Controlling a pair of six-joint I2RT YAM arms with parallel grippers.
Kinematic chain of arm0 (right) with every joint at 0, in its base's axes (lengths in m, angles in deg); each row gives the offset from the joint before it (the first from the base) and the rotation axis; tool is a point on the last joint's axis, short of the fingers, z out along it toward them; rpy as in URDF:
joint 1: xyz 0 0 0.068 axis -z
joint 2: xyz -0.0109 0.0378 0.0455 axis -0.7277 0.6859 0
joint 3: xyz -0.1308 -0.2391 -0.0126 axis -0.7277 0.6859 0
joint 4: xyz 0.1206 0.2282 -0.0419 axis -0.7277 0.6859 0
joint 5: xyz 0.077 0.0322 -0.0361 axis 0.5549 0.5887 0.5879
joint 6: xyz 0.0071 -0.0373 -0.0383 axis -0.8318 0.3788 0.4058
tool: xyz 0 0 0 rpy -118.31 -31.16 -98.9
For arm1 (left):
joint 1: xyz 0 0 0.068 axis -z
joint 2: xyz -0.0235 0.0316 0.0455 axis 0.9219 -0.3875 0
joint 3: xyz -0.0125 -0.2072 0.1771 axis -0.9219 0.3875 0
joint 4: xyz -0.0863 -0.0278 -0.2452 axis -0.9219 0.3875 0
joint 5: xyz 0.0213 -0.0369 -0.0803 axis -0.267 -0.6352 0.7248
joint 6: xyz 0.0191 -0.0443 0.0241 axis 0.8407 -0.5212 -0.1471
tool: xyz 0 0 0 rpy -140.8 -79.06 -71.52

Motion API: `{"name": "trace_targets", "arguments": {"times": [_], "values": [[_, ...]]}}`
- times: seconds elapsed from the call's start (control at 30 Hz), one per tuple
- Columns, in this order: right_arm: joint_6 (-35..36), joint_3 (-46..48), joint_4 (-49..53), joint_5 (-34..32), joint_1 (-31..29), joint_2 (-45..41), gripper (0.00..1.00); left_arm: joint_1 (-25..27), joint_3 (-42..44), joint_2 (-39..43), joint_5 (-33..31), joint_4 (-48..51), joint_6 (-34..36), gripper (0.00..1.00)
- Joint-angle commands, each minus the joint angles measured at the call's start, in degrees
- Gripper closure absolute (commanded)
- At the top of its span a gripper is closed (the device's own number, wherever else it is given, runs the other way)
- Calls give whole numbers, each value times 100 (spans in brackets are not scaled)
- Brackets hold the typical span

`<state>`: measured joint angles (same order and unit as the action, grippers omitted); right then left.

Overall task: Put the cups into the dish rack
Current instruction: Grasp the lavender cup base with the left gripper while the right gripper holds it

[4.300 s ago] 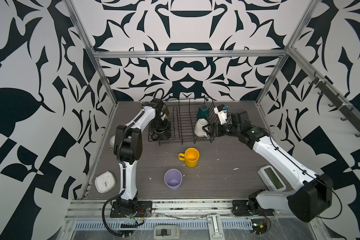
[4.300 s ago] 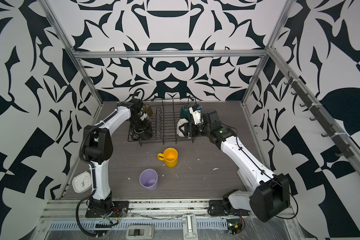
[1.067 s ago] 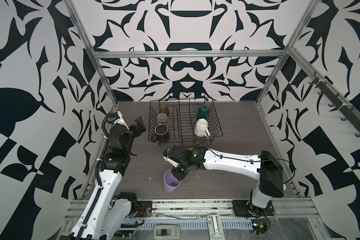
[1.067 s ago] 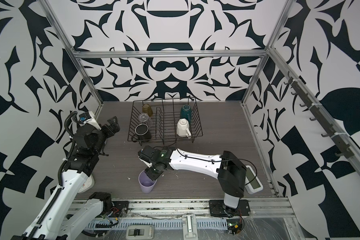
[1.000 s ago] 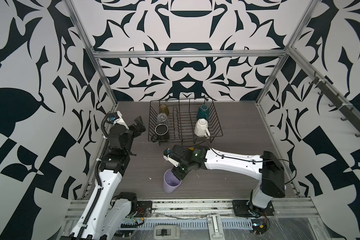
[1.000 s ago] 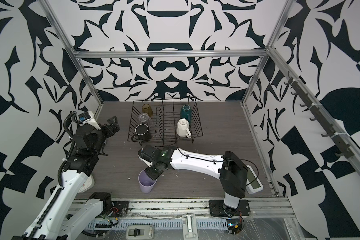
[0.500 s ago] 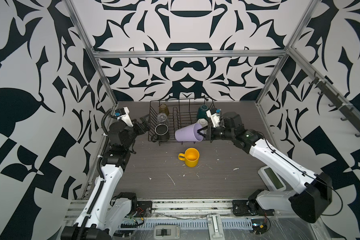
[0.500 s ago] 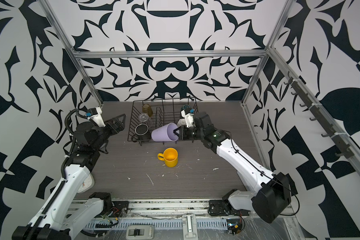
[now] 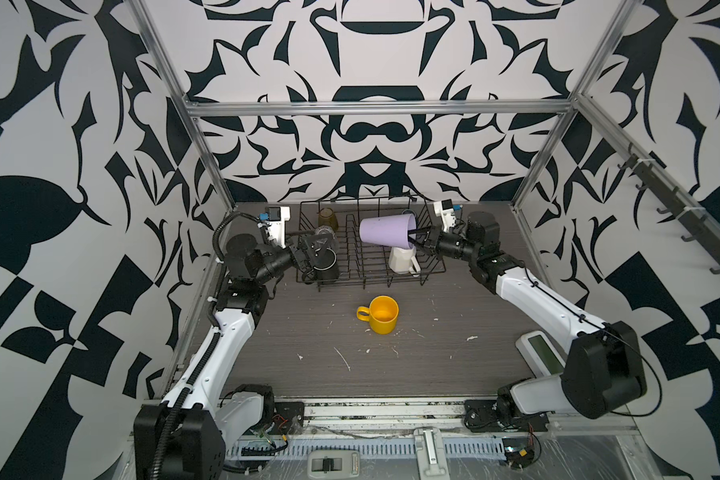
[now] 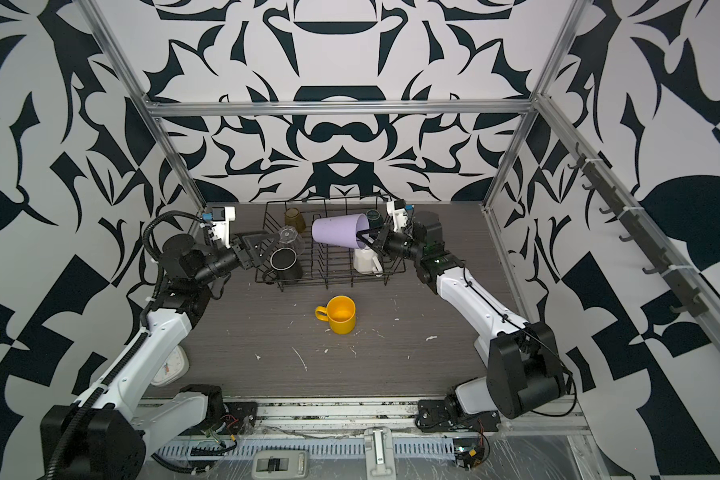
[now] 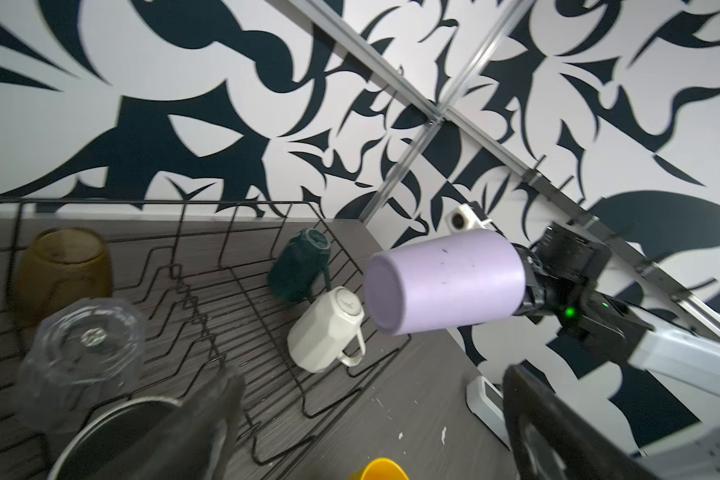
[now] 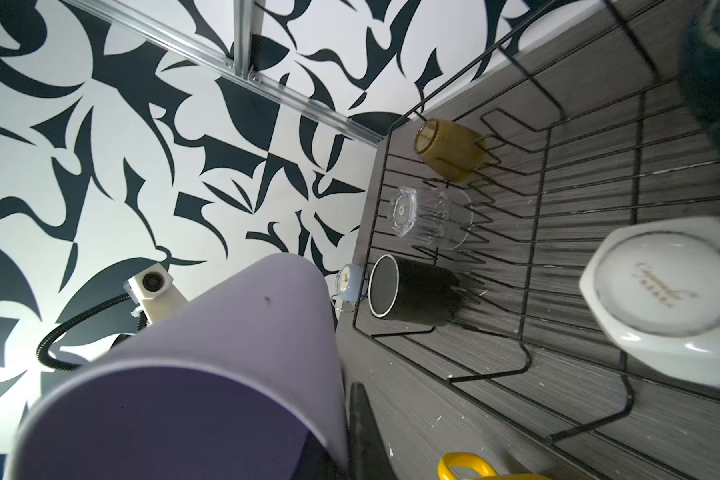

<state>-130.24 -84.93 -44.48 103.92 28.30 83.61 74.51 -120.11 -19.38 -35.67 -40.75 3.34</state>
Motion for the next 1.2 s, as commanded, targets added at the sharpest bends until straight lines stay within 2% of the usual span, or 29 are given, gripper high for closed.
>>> {"name": "trace_targets", "arguments": {"times": [0.0,0.2,0.5,0.7,1.17], "values": [[-50,-320,-576,619,-40,-86,100,165,41,-28,825,-758,17,1],[229,-534,-414,1006,-246,-6,100,501,13,-164,1041,-865,217,1],[681,-793,-34,1304,-629,-2,100,570,-34,-309,1063,-984,177,1],[668,-792,-154,1436,-744,31,100,637,-34,-349,1319,-1179,139,1],[73,-810,-1048,1644,-915,368,100,925,-52,-471,1885,-1497,105,0]]}}
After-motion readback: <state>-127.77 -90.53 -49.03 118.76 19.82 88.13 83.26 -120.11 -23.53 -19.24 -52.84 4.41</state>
